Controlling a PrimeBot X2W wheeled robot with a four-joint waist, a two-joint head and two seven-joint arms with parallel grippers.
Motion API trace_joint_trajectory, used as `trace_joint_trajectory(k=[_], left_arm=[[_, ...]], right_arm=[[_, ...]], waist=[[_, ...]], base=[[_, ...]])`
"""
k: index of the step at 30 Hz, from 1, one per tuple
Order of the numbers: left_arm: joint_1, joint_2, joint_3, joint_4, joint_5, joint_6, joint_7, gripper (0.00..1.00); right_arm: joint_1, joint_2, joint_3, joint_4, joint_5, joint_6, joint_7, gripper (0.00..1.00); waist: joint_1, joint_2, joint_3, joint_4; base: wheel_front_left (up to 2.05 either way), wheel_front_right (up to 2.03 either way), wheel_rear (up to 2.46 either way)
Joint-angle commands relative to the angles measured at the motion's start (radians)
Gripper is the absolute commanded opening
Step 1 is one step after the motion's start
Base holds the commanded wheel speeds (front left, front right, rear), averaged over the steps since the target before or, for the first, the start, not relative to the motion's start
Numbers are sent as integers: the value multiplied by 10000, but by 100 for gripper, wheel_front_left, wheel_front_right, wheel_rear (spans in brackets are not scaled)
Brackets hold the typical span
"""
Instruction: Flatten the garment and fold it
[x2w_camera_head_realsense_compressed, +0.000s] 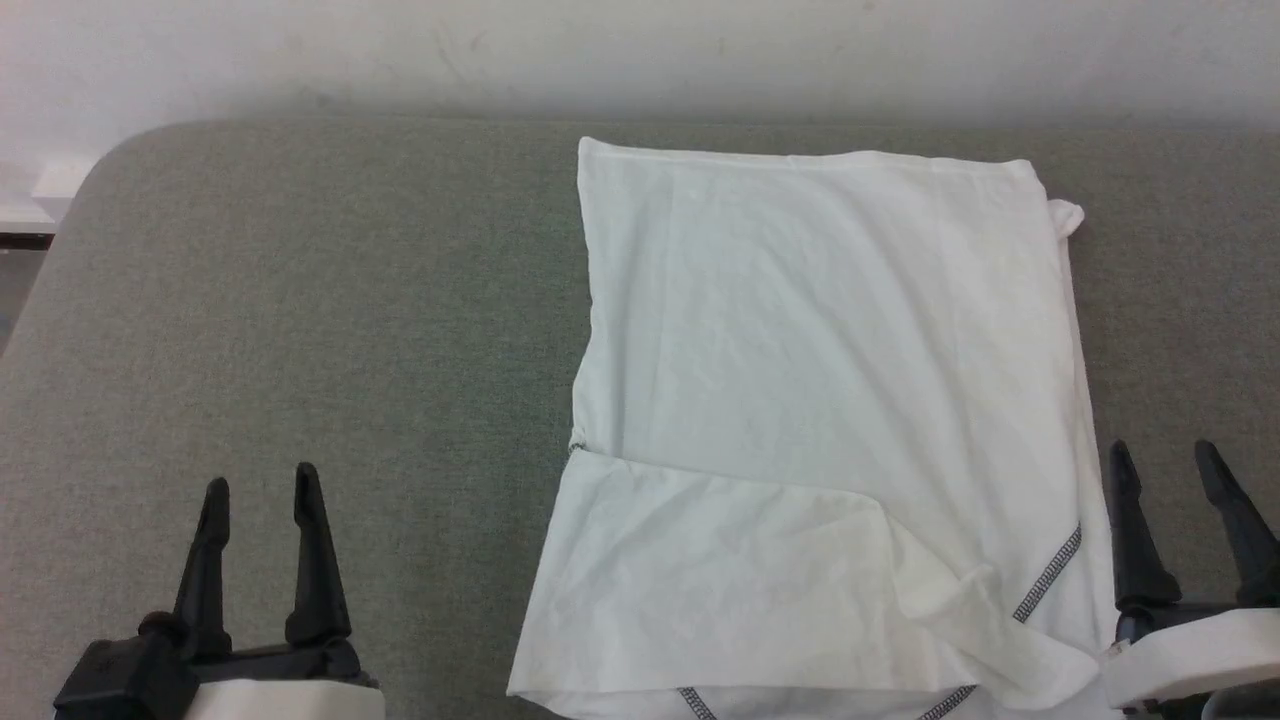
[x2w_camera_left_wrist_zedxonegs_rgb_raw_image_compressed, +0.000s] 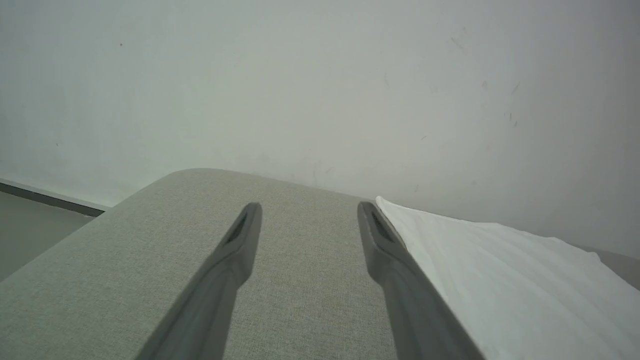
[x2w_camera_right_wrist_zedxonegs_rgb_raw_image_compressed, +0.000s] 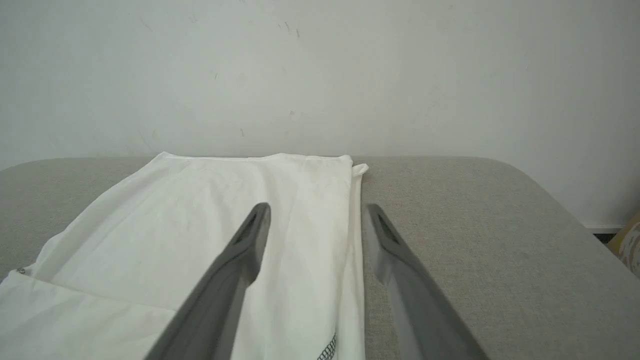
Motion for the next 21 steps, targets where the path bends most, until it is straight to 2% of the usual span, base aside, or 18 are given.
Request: trace_joint_trajectory(k=[1, 6, 10, 16, 21], left_arm=[[61, -56, 91, -7, 125, -108, -48, 100], [-118, -490, 438, 103, 706, -773, -48, 100], [-336, -749, 644, 61, 974, -1156, -49, 100], [-797, -1061, 854, 1, 1171, -1692, -49, 100], [-1251, -1269, 1061, -80, 1394, -2065, -49, 100]], right_arm=[[19, 13, 14, 36, 79, -11, -68, 100], [-425, 13, 19, 48, -41, -11, 57, 100], [-1383, 13, -64, -197, -125, -11, 466, 100], [-3530, -16, 37, -760, -668, -11, 1910, 100], [-5551, -706, 17, -517, -347, -11, 3200, 100]], waist=[[1, 0, -5, 12], [1, 0, 157, -62], [1, 0, 542, -189], [1, 0, 1424, -307], [1, 0, 2221, -339]], base=[[0, 0, 0], [0, 0, 0], [0, 0, 0], [0, 0, 0], [0, 0, 0]])
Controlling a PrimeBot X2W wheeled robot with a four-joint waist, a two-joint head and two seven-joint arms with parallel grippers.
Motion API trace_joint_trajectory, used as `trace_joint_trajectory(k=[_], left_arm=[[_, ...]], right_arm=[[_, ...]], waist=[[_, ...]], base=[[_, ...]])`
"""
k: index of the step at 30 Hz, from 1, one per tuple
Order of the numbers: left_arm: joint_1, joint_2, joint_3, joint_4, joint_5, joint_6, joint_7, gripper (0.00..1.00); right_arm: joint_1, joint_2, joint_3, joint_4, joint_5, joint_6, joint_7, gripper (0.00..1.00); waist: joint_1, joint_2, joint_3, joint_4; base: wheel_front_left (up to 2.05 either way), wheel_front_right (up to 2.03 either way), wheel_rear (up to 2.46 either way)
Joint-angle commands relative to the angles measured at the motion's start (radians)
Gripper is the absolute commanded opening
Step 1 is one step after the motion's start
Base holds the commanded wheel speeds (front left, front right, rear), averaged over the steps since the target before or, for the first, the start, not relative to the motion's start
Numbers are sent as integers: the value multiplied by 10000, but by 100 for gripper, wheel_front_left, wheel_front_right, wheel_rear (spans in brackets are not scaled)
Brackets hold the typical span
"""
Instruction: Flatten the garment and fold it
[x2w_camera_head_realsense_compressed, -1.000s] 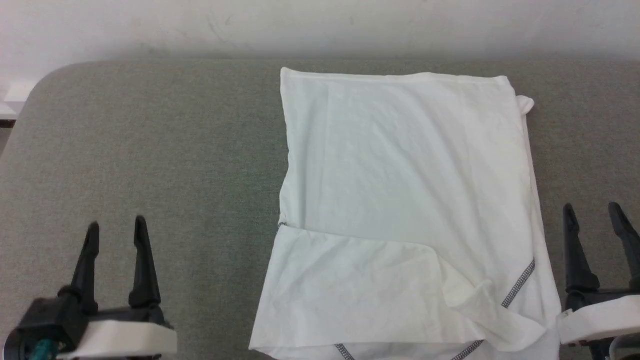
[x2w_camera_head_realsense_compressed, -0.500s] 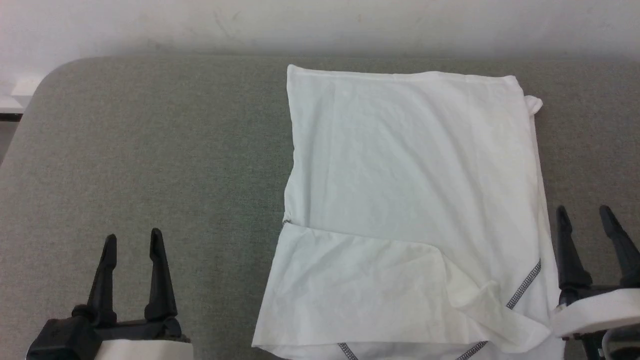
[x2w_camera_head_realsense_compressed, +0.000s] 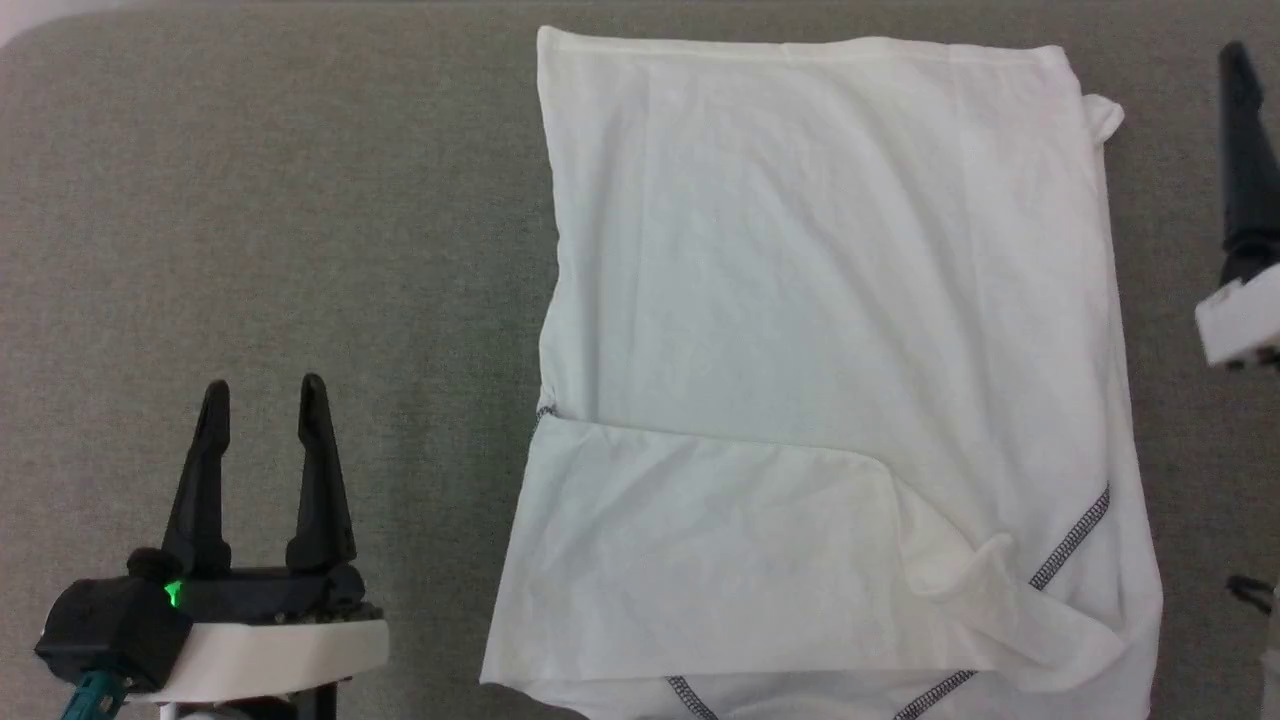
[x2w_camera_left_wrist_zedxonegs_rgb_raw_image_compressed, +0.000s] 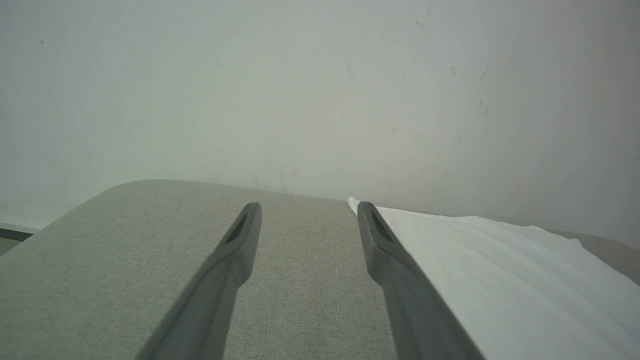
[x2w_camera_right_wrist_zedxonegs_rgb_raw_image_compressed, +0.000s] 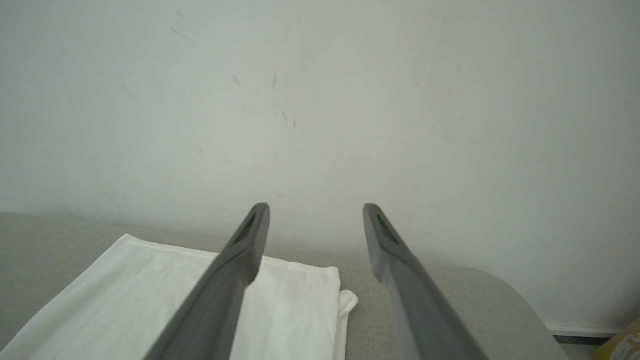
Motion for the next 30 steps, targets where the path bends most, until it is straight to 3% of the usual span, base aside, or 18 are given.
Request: trace_joint_trajectory(k=[1, 12, 16, 30], left_arm=[[-216, -57, 88, -52, 79, -90, -49, 100], [-1073, -330, 436, -49, 396, -881, -49, 100], [-1342, -392, 476, -121, 504, -1101, -49, 100], [-1764, -488, 537, -211, 797, -1512, -49, 100]], right_arm=[[-330, -71, -71, 128, 135, -11, 172, 100], [-3118, -1027, -1179, 2205, 278, -11, 2783, 100], [-3506, -987, -1631, 2716, -6, -11, 3342, 100], [-3797, -453, -2124, 3554, -435, -11, 3530, 100]], waist=[[-2, 0, 686, -73], [-2, 0, 2101, 17], [-2, 0, 2519, 59], [-2, 0, 3229, 246]], base=[[0, 0, 0], [0, 0, 0], [0, 0, 0], [0, 0, 0]])
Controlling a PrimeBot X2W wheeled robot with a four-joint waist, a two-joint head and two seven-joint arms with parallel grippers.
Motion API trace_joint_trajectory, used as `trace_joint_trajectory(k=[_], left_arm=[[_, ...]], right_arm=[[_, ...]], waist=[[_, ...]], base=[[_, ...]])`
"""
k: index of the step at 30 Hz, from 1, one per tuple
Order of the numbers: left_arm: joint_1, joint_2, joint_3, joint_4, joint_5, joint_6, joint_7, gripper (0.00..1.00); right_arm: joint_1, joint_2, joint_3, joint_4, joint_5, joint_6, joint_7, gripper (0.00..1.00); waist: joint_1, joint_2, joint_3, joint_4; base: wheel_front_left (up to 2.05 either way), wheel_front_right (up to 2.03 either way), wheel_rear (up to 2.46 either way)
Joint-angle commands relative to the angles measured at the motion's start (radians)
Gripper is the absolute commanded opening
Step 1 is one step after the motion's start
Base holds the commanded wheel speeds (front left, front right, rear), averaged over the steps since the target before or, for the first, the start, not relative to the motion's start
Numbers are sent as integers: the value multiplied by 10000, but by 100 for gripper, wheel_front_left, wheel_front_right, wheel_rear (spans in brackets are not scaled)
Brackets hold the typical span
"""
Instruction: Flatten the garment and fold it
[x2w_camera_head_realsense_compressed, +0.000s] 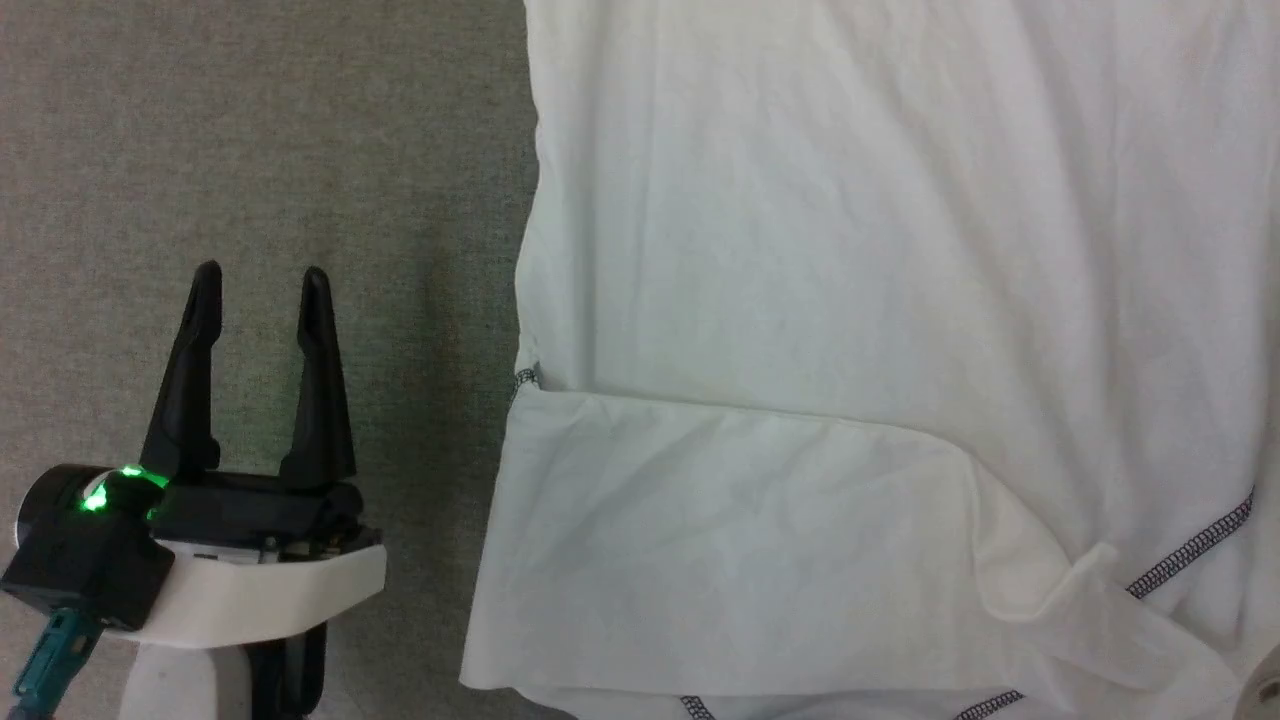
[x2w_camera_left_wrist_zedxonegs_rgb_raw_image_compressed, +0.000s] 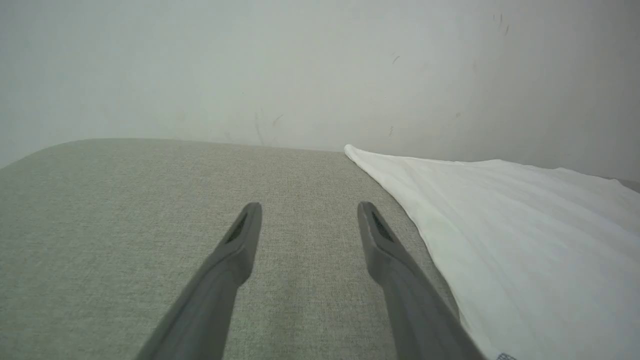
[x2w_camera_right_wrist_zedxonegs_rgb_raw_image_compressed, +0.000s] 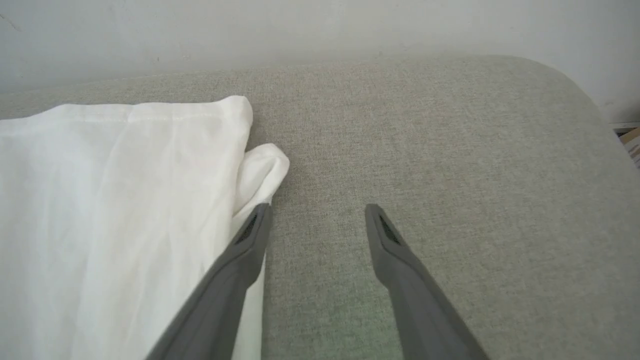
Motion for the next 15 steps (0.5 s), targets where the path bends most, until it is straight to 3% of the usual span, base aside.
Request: trace_joint_trajectory(k=[1, 15], left_arm=[[-151, -62, 61, -21, 86, -44, -49, 100], [-371, -157, 53, 87, 136, -189, -49, 100]], right_arm=[[-226, 14, -35, 22, -49, -9, -76, 100], [-592, 152, -105, 247, -153, -9, -420, 100]], waist=[[-1, 0, 57, 40], [-1, 0, 454, 225]], base=[[0, 0, 0], [0, 0, 0]])
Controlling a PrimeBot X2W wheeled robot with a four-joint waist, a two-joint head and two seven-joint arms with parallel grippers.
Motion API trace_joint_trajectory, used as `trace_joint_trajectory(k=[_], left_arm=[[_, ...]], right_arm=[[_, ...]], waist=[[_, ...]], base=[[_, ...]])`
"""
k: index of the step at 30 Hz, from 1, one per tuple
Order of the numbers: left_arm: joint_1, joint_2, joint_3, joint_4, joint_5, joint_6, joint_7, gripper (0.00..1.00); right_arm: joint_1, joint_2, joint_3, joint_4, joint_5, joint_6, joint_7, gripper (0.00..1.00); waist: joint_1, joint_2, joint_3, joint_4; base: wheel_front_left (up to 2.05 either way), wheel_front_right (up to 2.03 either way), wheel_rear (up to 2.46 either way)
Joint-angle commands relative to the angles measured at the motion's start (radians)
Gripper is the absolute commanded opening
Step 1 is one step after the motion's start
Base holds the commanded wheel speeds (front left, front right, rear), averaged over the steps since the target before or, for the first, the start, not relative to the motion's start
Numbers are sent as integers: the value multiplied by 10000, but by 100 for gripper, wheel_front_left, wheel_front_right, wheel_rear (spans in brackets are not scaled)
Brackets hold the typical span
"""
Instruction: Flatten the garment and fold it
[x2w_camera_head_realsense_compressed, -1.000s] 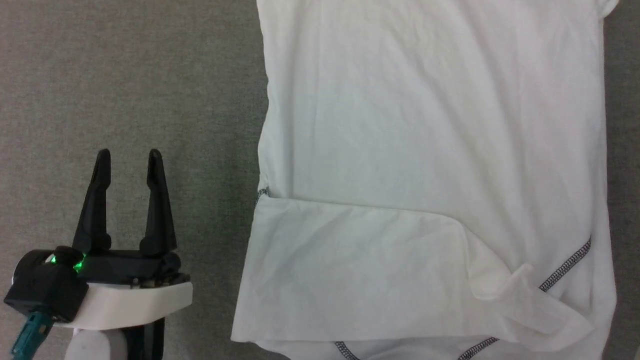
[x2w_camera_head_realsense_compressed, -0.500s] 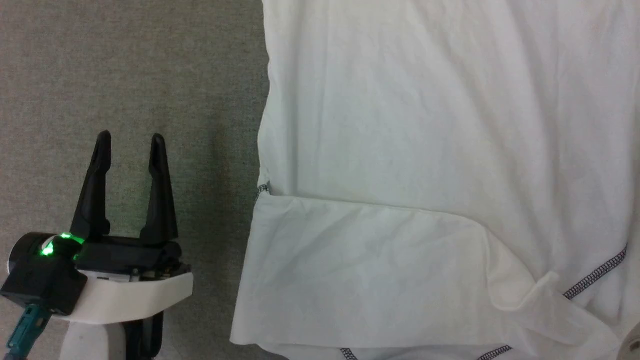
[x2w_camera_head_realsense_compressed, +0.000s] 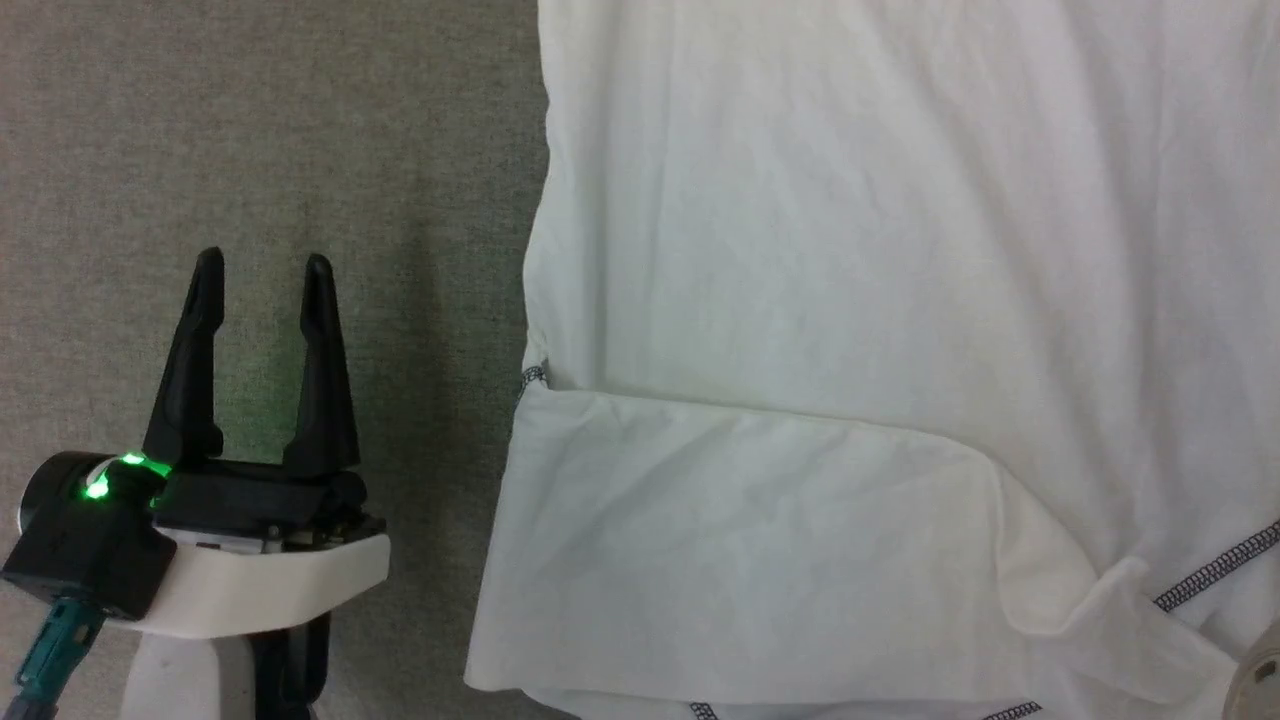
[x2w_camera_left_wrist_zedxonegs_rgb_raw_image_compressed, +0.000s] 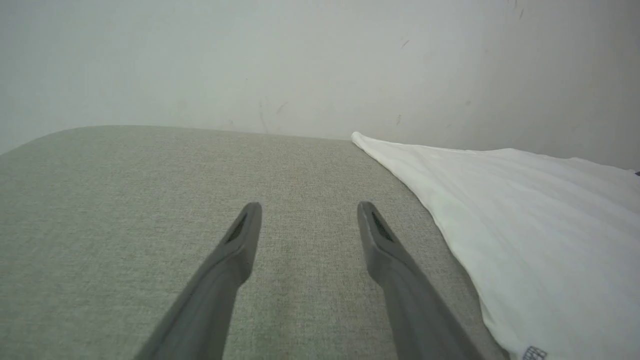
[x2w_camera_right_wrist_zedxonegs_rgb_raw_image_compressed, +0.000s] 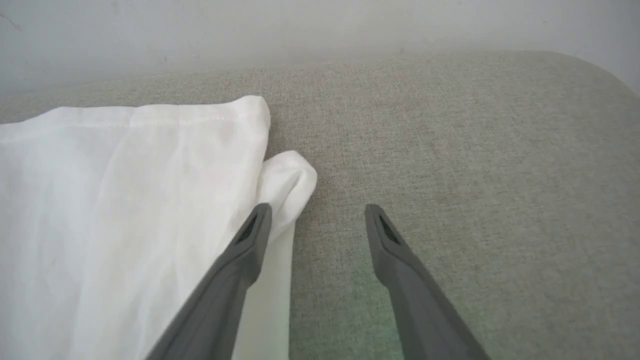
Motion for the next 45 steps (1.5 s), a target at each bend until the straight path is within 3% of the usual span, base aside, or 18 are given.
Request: trace_joint_trajectory(k=[1, 2, 4, 6, 9, 23, 34, 45], left_arm=[[-173, -46, 19, 46, 79, -84, -47, 100], [-185, -47, 19, 65, 83, -89, -47, 100], [-204, -44, 30, 87, 92, -99, -47, 100], [-209, -34, 40, 128, 104, -107, -47, 100], [-235, -34, 39, 167, 111, -117, -47, 100], [-275, -20, 119, 245, 171, -140, -47, 100], [-6, -78, 153, 339, 311, -145, -47, 100], [501, -85, 220, 256, 414, -126, -47, 100]], right_arm=[[-184, 22, -54, 53, -78, -9, -66, 100], [-206, 28, -84, 69, -90, -9, -75, 89], [-250, 46, -140, 87, -129, -9, -93, 58], [-299, 55, -168, 112, -162, -9, -96, 41], [-351, 82, -182, 154, -198, -9, -49, 0], [-444, 263, -386, 229, -351, -9, -200, 0], [97, 178, -573, -168, 173, -9, -700, 0], [1800, -130, -1877, -671, 382, -9, -650, 0]], waist=[[0, 0, 79, 47], [0, 0, 105, 57], [0, 0, 151, 69], [0, 0, 193, 70], [0, 0, 227, 72], [0, 0, 130, 55], [0, 0, -821, -245], [0, 0, -1598, -475]], base=[[0, 0, 0], [0, 0, 0], [0, 0, 0], [0, 0, 0], [0, 0, 0], [0, 0, 0], [0, 0, 0], [0, 0, 0]])
